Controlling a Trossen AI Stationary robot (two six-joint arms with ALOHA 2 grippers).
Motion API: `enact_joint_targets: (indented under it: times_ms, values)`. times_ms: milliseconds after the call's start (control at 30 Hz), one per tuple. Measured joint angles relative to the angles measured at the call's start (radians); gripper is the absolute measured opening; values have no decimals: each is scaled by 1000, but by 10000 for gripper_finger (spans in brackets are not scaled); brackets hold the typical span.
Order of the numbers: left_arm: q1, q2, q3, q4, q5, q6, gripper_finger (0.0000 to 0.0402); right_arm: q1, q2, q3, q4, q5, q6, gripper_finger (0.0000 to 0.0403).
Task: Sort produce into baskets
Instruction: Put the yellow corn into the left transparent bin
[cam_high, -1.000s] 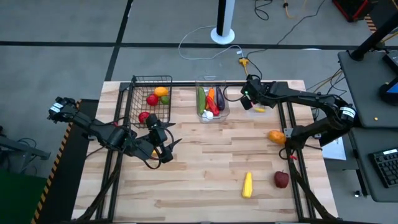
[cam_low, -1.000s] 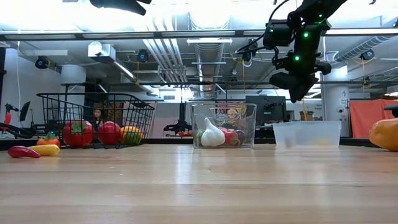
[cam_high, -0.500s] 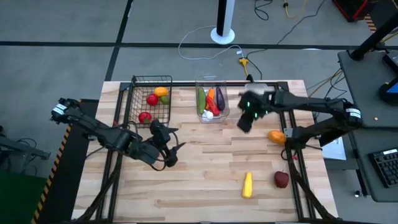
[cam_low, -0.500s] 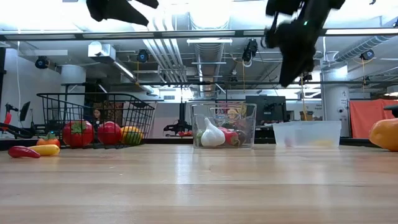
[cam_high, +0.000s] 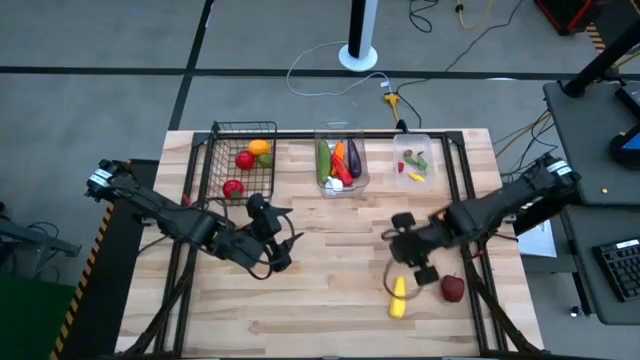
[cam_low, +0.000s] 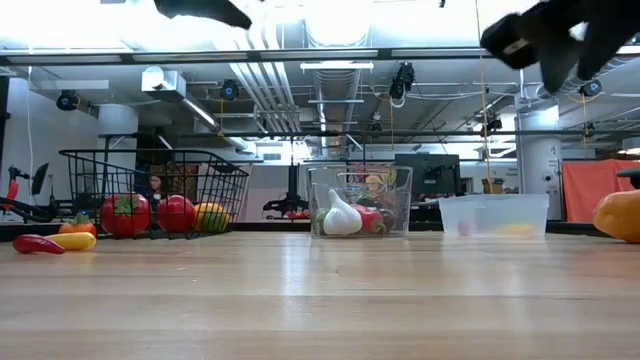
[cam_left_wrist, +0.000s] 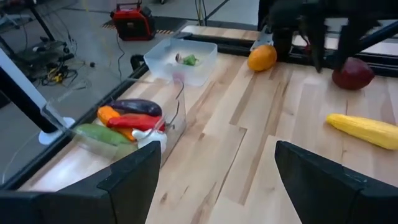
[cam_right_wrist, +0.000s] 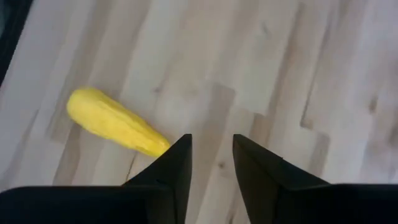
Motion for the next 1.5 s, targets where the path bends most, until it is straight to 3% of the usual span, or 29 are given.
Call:
enact_joint_targets:
  times_ms: [400,567,967,1267,1500]
  values:
    - [0,-1,31,-2,0,44,297,185,129,1,55,38,-127,238]
    - [0,-1,31,-2,0,42,297,228,230,29,36,39,-185,269]
    - [0,-1,31,-2,0,43,297,272,487,139,-50,38,-241,267]
    - [0,0,30,-3,0,49,297,272,541,145,-8,25,-252,268]
    - [0,0,30,-3,1,56,297,262,567,145,36,18,-256,232]
